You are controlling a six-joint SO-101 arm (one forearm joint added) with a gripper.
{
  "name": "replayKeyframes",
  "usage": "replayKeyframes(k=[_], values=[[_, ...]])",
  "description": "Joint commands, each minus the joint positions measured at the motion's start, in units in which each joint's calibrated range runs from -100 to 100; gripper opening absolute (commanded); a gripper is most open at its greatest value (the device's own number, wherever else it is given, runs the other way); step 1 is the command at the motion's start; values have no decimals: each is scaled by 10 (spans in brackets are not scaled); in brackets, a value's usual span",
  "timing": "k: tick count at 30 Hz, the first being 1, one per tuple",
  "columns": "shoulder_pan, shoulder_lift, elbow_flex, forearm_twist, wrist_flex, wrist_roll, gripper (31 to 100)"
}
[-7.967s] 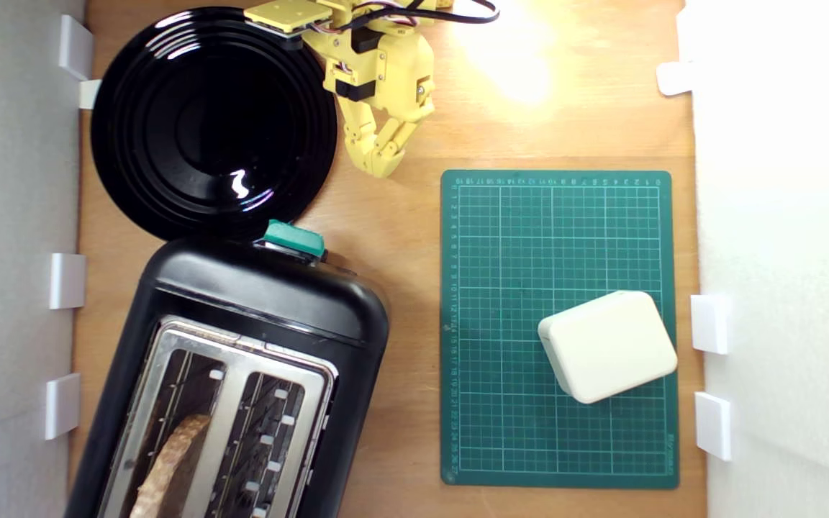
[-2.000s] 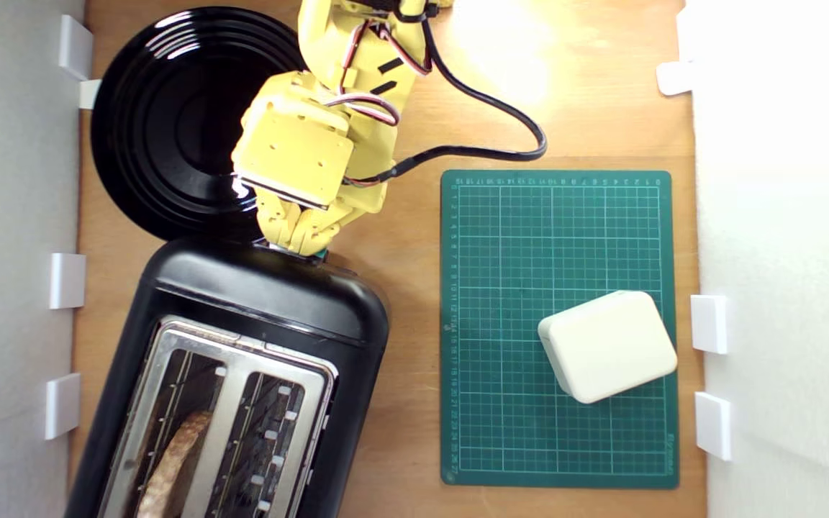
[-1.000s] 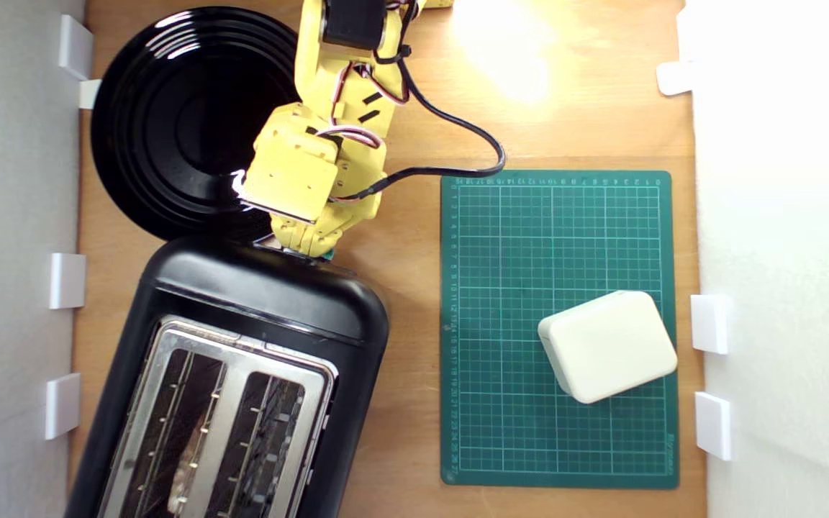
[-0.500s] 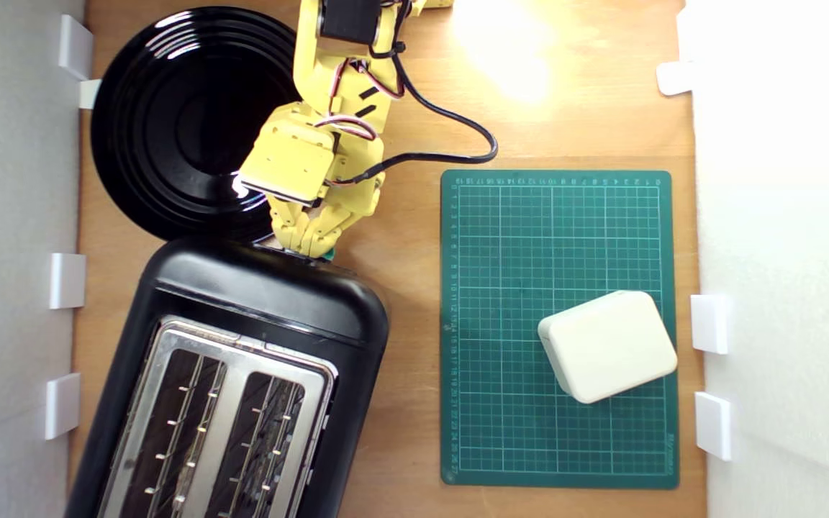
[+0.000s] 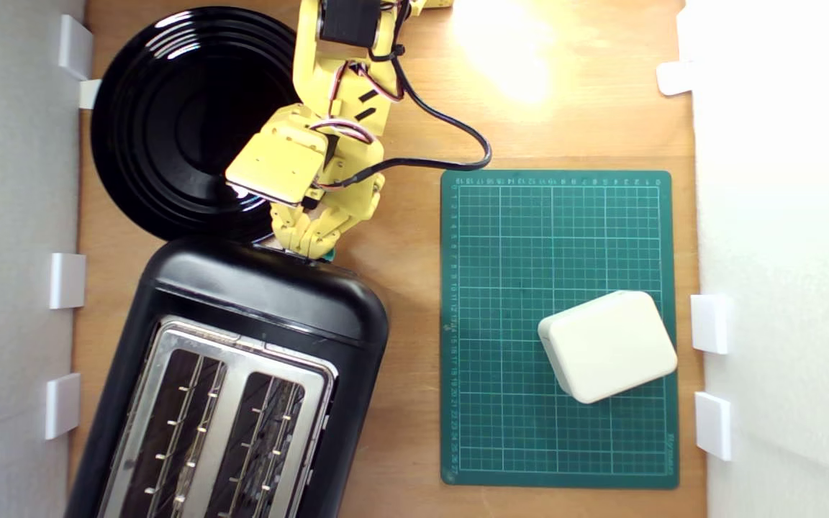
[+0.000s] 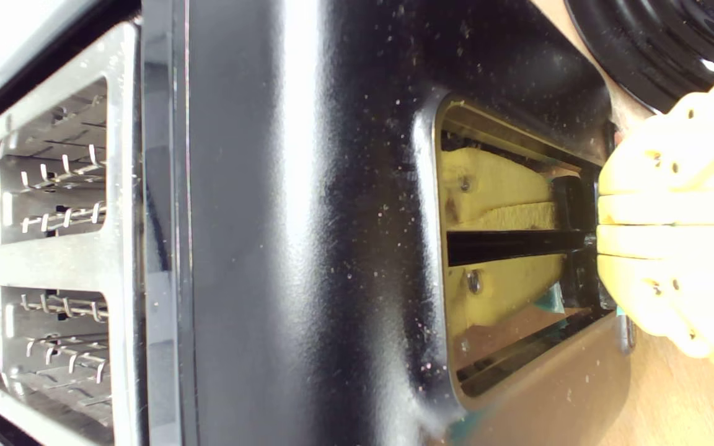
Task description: Start toaster
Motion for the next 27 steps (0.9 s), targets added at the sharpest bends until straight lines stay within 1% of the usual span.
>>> replayKeyframes(k=[1,10,17,21,27], values=[[10,135,4,-1,35,0,313],[5,179,6,6,94,7,313],[5,186,15,6,97,8,313],[5,175,2,5,96,4,313],[9,106,-52,4,96,4,313]])
